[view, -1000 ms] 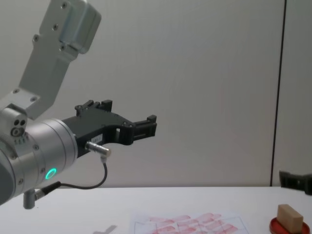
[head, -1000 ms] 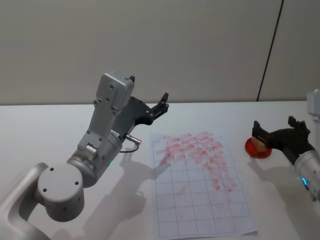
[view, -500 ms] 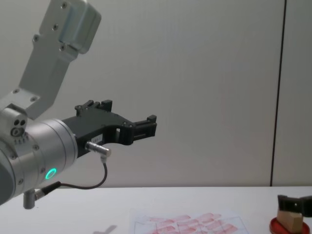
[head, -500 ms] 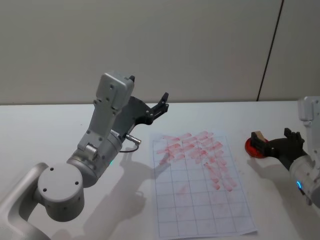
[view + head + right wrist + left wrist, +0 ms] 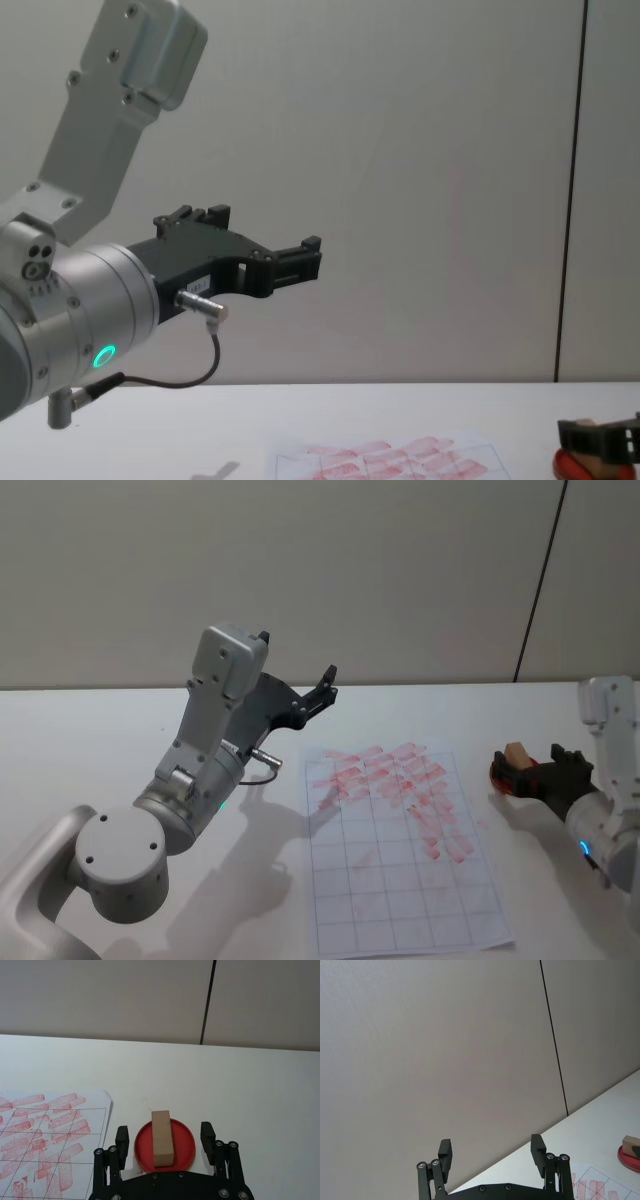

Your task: Use the one hand to pick up the stamp and affix it onto the A4 paper.

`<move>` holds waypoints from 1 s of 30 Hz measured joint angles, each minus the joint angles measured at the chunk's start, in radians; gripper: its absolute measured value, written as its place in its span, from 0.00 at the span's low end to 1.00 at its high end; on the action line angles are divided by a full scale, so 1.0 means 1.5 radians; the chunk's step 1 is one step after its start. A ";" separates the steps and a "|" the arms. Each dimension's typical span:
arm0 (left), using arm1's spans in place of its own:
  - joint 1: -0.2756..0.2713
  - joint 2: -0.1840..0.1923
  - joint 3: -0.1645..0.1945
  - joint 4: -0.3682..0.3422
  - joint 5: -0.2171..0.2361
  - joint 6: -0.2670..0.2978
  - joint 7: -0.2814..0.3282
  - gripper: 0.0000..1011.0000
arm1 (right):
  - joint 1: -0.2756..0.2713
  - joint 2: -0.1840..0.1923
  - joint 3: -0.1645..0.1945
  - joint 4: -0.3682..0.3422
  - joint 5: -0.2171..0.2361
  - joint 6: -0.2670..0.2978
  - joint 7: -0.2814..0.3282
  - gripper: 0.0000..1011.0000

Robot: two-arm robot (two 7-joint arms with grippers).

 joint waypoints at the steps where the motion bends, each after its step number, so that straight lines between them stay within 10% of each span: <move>1: 0.000 0.000 0.000 0.000 0.000 0.000 0.000 0.99 | 0.002 -0.001 0.000 0.004 -0.001 0.000 0.001 0.88; 22: 0.000 0.000 0.000 0.000 0.000 0.000 0.000 0.99 | 0.031 -0.018 -0.004 0.056 -0.016 0.004 0.018 0.24; 30: 0.000 0.000 0.000 0.000 0.000 0.000 0.000 0.99 | 0.035 -0.021 -0.003 0.063 -0.016 0.018 0.007 0.22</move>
